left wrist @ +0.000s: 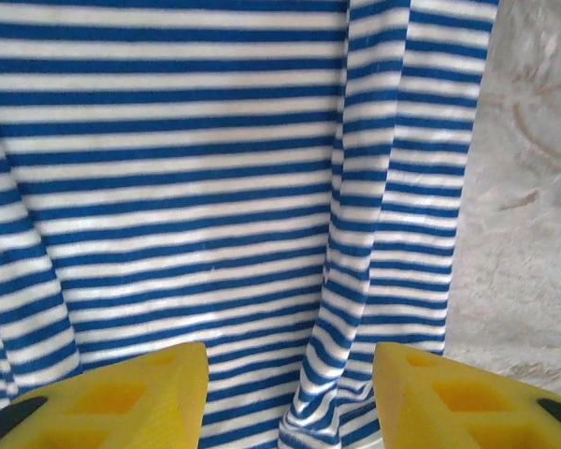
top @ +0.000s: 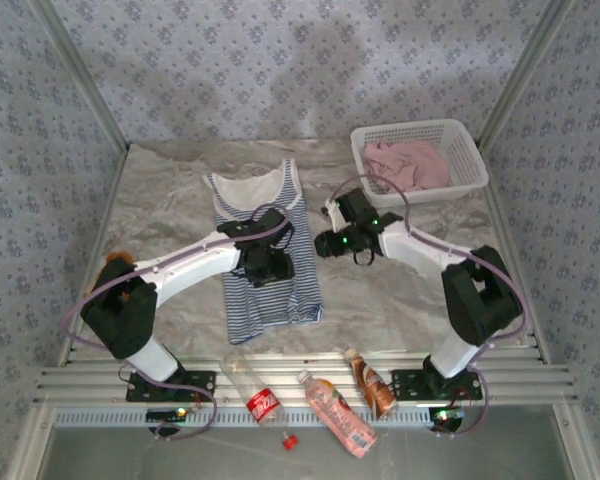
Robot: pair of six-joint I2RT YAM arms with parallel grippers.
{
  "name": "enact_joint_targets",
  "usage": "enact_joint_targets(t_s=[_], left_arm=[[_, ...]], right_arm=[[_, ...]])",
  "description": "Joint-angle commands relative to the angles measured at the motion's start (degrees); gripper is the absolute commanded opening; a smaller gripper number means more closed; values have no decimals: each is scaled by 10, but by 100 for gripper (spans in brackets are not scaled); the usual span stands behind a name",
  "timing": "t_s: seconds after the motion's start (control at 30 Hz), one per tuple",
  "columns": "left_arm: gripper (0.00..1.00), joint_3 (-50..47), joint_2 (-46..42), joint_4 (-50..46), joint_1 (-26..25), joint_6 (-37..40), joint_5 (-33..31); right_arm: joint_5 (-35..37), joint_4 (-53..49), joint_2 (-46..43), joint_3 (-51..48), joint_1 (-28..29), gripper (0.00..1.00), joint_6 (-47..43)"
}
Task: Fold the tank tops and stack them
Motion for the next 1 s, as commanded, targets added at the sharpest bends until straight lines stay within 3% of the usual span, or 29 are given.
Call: enact_joint_targets(t_s=[0.0,0.33,0.47,0.97], left_arm=[[50,2,20,36,17,22,27],[50,58,96,46,65,62,36],[50,79,129,54,72,71,47],[46,111,195,66,95,95,86]], right_arm=[[22,3,-68,-56,30,47,-52],[53,14,-170,-186,155,49,-306],[36,20,-174,-195,180,48,-342],[116,49,-63,-153,224,44,-401]])
